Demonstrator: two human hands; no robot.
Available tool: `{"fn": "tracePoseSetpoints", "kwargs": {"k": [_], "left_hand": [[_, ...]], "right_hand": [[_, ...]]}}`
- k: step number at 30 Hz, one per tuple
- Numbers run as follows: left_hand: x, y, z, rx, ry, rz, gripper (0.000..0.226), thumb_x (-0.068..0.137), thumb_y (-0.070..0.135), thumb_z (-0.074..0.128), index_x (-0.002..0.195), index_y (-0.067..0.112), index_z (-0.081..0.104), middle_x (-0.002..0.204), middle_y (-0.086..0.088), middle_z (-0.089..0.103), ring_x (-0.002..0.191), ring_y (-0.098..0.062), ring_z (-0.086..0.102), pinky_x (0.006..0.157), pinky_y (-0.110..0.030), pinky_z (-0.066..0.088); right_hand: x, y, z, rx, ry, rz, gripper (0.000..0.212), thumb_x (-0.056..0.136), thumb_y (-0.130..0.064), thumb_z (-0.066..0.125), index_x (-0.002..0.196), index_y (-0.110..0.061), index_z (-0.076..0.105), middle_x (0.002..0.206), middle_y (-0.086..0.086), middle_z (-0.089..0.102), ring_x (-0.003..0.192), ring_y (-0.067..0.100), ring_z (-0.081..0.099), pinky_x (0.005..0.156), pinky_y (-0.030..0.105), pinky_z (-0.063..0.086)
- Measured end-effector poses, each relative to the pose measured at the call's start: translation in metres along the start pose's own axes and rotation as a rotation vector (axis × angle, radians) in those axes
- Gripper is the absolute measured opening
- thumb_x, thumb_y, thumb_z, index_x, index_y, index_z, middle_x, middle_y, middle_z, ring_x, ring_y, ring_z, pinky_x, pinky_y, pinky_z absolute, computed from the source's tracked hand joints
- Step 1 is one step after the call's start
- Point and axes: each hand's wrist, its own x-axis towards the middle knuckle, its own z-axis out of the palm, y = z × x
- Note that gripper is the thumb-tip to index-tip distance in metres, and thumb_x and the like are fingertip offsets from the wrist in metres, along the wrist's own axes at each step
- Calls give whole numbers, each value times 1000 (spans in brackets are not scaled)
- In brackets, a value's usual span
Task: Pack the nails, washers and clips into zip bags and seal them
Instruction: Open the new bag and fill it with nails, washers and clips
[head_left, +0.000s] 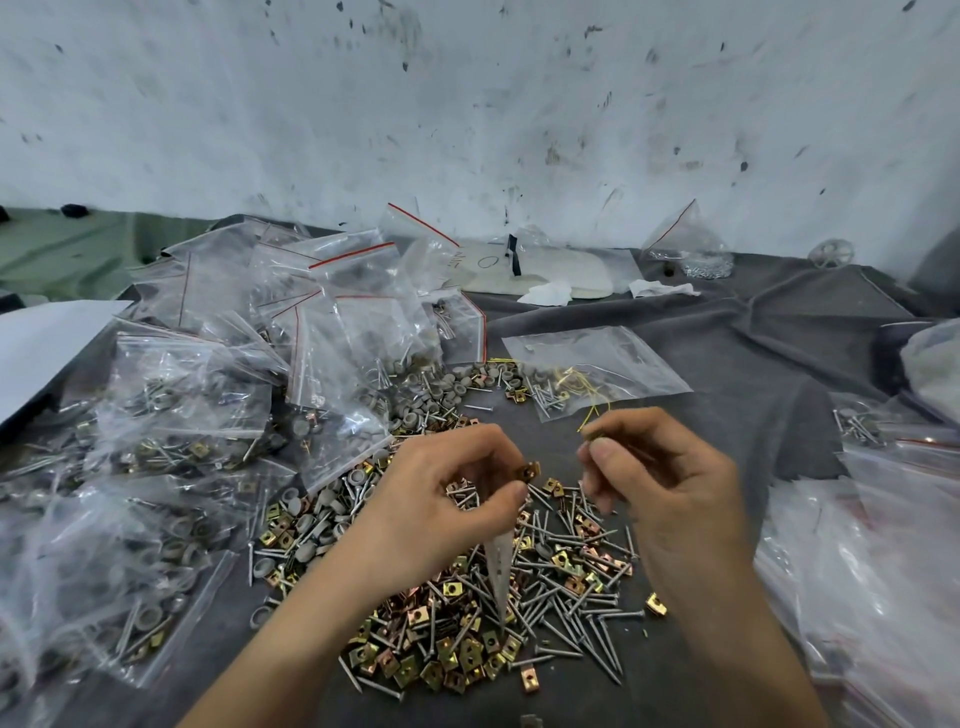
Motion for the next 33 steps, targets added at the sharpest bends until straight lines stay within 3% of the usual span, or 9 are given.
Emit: {"fn": "tracePoseSetpoints", "kwargs": {"k": [2, 8, 12, 16, 19, 24, 26, 29, 33], "left_hand": [[1, -1, 1, -12, 30, -34, 6, 80, 33, 59, 79, 27, 61, 72, 19, 62, 64, 1, 56, 59, -6, 38], [5, -4, 5, -12, 201, -116, 10, 87, 19, 67, 82, 25, 60, 65, 5, 70, 57, -11, 64, 57, -31, 53], [8, 1, 5, 93, 233, -89, 14, 84, 22, 69, 79, 30, 60, 64, 10, 68, 53, -7, 63, 54, -22, 52], [8, 6, 5, 130, 202, -88, 6, 84, 27, 67, 83, 29, 61, 63, 7, 68, 55, -7, 64, 56, -26, 54], [10, 10, 1, 168, 119, -84, 8, 85, 29, 63, 88, 22, 65, 61, 2, 67, 53, -12, 63, 55, -33, 53], [40, 13, -12, 256, -134, -87, 13, 84, 30, 61, 79, 20, 65, 51, 8, 60, 44, 1, 52, 42, -7, 35], [63, 9, -18, 352, -230, -187, 18, 85, 32, 61, 70, 23, 62, 51, 16, 60, 41, 2, 49, 40, -8, 32], [92, -2, -21, 486, -340, -267, 30, 87, 30, 58, 58, 22, 59, 42, 18, 55, 39, 3, 47, 46, -18, 35], [110, -9, -22, 565, -412, -283, 31, 85, 28, 55, 55, 20, 61, 44, 11, 56, 40, 3, 49, 48, -20, 35]], "right_hand": [[-4, 0, 0, -28, -24, 30, 25, 84, -1, 64, 92, -24, 71, 71, 9, 66, 56, 14, 60, 49, 20, 47], [-13, -13, 3, -197, -195, 51, 24, 85, 1, 62, 82, -20, 73, 65, 0, 65, 55, 7, 59, 52, 16, 47], [-14, -16, 12, -558, -144, 49, 12, 74, -36, 71, 69, -26, 70, 63, -9, 64, 57, 5, 58, 53, 10, 40], [-7, -14, 12, -787, -163, 88, 12, 76, -24, 72, 66, -28, 67, 57, -13, 60, 64, -3, 56, 56, 7, 39], [9, -13, 4, -902, -161, 135, 18, 79, -22, 68, 64, -31, 61, 60, -14, 58, 59, -2, 55, 53, 5, 38], [65, -13, -7, -996, -360, 196, 14, 84, -19, 67, 73, -26, 62, 66, -12, 58, 57, -3, 52, 47, 6, 37], [89, -12, -7, -975, -458, 230, 10, 85, -14, 66, 76, -17, 65, 60, -7, 60, 48, 2, 53, 47, 9, 39], [113, -3, -6, -947, -555, 312, 11, 87, -10, 62, 86, -1, 68, 59, 3, 61, 50, 13, 55, 58, 28, 48], [128, 10, -7, -907, -563, 384, 14, 87, -8, 60, 91, 3, 69, 54, 0, 59, 45, 9, 53, 57, 28, 47]]}}
